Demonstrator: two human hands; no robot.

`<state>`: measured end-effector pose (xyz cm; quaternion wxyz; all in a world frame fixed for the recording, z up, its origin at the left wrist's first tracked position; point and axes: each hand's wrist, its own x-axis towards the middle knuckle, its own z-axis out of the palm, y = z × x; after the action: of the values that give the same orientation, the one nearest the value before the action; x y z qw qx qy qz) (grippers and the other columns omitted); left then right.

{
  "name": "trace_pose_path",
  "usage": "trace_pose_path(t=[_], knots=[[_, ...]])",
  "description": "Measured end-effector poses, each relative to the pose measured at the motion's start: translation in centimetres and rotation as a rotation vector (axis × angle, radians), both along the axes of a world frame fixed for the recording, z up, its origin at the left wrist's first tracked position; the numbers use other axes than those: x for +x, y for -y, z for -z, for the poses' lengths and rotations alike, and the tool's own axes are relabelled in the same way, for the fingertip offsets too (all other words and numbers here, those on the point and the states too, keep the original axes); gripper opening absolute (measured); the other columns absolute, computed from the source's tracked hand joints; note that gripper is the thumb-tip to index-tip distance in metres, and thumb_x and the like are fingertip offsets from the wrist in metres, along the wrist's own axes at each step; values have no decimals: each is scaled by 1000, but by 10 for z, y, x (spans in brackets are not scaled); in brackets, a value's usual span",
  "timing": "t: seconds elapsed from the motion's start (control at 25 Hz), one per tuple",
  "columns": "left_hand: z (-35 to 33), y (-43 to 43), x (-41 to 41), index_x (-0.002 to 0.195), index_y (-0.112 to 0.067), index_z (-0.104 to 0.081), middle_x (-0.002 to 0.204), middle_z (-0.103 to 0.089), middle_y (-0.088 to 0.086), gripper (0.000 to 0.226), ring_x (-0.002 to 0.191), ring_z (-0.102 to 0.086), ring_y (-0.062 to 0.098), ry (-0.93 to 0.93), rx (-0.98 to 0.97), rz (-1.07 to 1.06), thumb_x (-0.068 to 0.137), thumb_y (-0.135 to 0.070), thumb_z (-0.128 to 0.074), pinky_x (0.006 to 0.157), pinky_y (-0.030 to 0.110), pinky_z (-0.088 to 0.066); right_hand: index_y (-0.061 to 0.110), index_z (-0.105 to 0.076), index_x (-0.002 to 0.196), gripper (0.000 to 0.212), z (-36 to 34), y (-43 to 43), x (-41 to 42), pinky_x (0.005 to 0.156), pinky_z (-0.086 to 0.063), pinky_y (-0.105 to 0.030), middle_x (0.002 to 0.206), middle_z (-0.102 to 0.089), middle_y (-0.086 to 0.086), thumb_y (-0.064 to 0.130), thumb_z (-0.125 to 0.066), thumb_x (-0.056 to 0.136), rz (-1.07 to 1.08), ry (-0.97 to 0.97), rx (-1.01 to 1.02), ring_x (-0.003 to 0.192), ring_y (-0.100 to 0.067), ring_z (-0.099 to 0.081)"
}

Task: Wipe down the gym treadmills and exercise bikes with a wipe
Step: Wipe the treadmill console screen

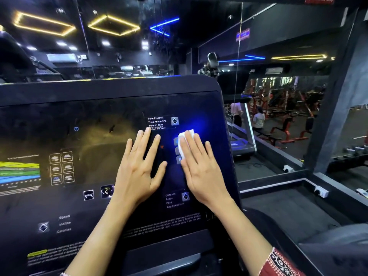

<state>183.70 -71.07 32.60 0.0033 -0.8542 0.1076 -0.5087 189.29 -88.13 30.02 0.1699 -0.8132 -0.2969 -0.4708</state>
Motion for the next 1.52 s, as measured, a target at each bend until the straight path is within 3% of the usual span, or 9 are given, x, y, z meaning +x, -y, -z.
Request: trace_pose_path(t=[0.16,0.32,0.44,0.6,0.76,0.92,1.08,1.36,1.52], knots=[[14,3,-10,137,-2,-47,149,-32,21,59,138,-28,35,-32,-16,-3,90,-36,-45,112,46,-20,6,-16,151,53,12,0,-11,118,-9,-42,158,-18,-13,22,-27,102,101,-143,259,146,-28,-15],[36,7,-24,139,-2,-45,150,-31,21,59,139,-27,35,-71,-32,23,89,-35,-46,113,44,-15,7,-24,149,51,45,-1,-32,118,-10,-40,157,-19,-9,23,-30,101,-8,-58,9,146,-26,-19],[54,12,-35,138,-1,-45,149,-32,22,58,139,-26,35,-86,-27,19,89,-33,-47,114,44,-14,4,-20,149,50,65,14,-40,118,-9,-42,157,-19,-13,25,-19,104,119,-167,181,145,-30,-19],[64,18,-39,137,0,-46,148,-33,23,58,139,-25,35,-95,-33,10,88,-32,-47,113,44,-13,5,-24,149,50,87,17,-56,118,-11,-42,157,-17,-8,22,-28,102,10,-122,7,145,-28,-18],[71,24,-42,138,-1,-45,149,-32,23,58,139,-26,36,-106,-34,11,88,-31,-47,115,42,-11,8,-12,152,52,97,32,-59,120,-5,-42,159,-13,-12,24,-22,104,59,-264,160,148,-28,-8],[75,27,-42,138,-1,-45,149,-32,23,59,139,-26,36,-104,-32,5,87,-31,-47,116,41,-10,10,-12,152,52,110,44,-62,120,-4,-40,159,-14,-10,26,-22,104,66,-202,45,147,-26,-11],[68,32,-35,138,-1,-45,149,-32,23,60,139,-25,35,-89,-23,-1,87,-31,-47,114,43,-12,6,-8,152,52,87,36,-44,119,6,-39,159,-7,-14,25,-18,104,192,-293,292,147,-29,-3],[32,41,-2,138,-1,-46,148,-33,24,60,138,-27,36,-54,4,10,87,-34,-46,113,45,-15,0,-23,149,54,-2,17,8,116,-9,-50,156,-21,-20,24,-24,100,173,-149,250,145,-35,-17],[24,46,7,139,-1,-45,148,-33,23,61,138,-28,37,-40,0,12,88,-34,-45,112,47,-16,0,-21,150,56,1,21,9,116,-13,-51,157,-18,-19,26,-21,101,212,-152,292,145,-33,-16]])
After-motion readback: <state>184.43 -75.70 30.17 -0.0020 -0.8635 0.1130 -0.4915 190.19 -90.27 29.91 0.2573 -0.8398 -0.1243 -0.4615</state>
